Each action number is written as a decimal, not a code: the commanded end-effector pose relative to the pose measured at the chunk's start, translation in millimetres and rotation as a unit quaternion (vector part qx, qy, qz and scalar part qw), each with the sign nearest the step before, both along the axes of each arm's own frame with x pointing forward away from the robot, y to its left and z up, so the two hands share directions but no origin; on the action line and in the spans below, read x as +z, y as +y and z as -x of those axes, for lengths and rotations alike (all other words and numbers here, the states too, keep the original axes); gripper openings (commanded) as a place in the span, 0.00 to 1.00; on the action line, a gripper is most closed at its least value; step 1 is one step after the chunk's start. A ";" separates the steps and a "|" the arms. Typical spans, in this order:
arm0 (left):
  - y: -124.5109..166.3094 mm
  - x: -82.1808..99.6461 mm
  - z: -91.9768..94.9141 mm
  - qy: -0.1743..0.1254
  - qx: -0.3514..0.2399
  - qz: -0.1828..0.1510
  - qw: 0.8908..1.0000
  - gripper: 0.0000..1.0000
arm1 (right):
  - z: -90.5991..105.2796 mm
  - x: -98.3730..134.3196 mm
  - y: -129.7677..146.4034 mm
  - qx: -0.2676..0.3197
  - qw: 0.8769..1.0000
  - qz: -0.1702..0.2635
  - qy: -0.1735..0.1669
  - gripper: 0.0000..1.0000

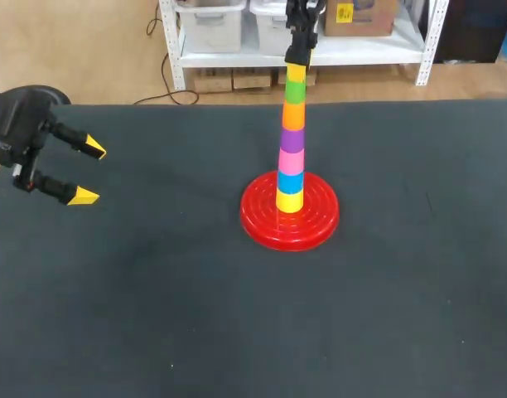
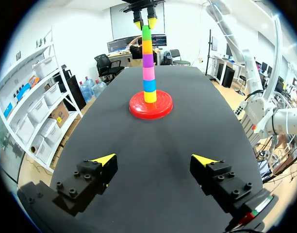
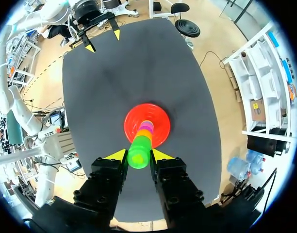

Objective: Pick up and stack the cylinders on the red base in this order: pink,purple,orange,green

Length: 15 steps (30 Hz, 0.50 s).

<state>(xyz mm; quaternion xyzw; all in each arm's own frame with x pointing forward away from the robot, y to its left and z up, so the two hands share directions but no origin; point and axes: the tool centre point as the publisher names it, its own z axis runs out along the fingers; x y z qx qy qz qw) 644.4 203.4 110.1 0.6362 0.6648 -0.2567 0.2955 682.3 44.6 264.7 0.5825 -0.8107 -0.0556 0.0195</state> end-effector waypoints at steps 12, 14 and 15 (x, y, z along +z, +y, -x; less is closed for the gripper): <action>0.6 -0.6 1.2 -0.002 0.001 0.001 1.000 1.00 | 2.2 -1.0 -2.1 -0.006 1.000 -0.003 -0.006 0.06; 0.6 -0.6 1.2 -0.002 0.001 0.001 1.000 1.00 | 4.9 2.1 -2.5 -0.007 1.000 -0.003 -0.013 0.80; 0.6 -0.6 1.2 -0.002 0.001 0.001 1.000 1.00 | 6.5 3.1 -2.5 -0.009 1.000 -0.004 -0.017 1.00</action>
